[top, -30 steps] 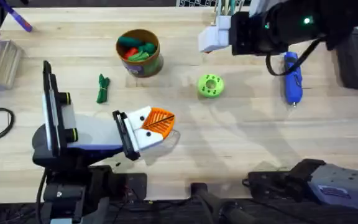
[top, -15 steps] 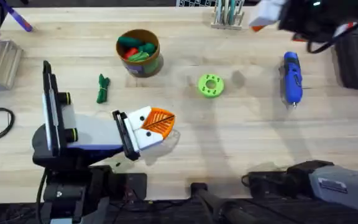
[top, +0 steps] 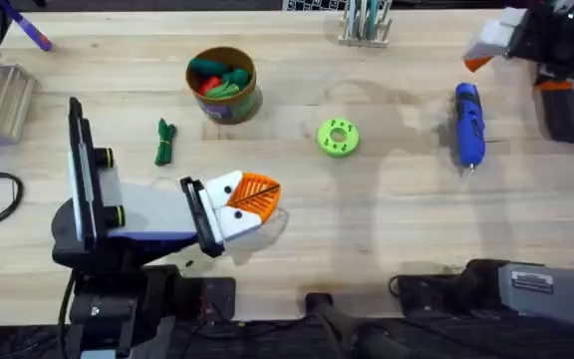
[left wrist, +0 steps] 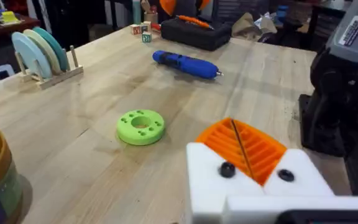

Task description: Pick up the gripper from the table and insert it into the empty holder that is missing its gripper. Then pick up a screw, insert it into the mounting hole, and use the screwdriver to tighten it. Finally, clean up the table by picking up the vegetable and placing it into the bucket.

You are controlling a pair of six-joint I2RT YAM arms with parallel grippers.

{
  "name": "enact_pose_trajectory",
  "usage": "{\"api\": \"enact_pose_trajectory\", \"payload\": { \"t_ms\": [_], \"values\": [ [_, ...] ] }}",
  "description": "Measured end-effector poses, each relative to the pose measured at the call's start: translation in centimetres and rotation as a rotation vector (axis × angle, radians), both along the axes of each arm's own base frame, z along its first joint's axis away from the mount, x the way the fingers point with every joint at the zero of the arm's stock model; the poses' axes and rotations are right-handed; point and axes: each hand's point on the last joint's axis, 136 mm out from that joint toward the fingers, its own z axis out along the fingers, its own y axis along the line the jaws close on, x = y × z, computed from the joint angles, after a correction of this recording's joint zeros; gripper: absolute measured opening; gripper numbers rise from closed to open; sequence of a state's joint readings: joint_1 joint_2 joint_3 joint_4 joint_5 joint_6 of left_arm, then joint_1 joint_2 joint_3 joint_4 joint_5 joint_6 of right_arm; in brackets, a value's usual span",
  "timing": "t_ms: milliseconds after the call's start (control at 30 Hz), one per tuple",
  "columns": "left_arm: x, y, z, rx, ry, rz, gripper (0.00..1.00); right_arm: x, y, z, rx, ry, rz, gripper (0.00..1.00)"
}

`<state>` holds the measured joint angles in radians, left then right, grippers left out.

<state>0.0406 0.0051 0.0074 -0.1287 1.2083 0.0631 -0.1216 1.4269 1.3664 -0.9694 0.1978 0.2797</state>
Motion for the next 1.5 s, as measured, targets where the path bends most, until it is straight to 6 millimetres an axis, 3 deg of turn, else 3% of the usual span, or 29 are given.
{"api": "enact_pose_trajectory", "payload": {
  "t_ms": [200, 833, 1033, 1267, 1500],
  "values": [
    [0.0, 0.0, 0.0, 0.000, 0.000, 0.000, 0.005, -0.7, -1.7, -2.5, -0.015, 0.133, 0.030, 0.993],
    [0.0, 0.0, 0.0, 0.000, 0.000, 0.000, 0.005, 3.4, -2.8, -13.5, -0.019, 0.345, 0.168, 0.992],
    [0.0, 0.0, 0.0, 0.000, 0.000, 0.000, 0.005, 3.4, -3.5, -14.5, 0.024, 0.353, 0.191, 0.992],
    [0.0, 0.0, 0.0, 0.000, 0.000, 0.000, 0.005, 2.8, -4.8, -14.5, -0.005, 0.381, 0.218, 0.991],
    [0.0, 0.0, 0.0, 0.000, 0.000, 0.000, 0.005, 2.8, -4.9, -14.7, -0.012, 0.386, 0.224, 0.990]
  ]
}}
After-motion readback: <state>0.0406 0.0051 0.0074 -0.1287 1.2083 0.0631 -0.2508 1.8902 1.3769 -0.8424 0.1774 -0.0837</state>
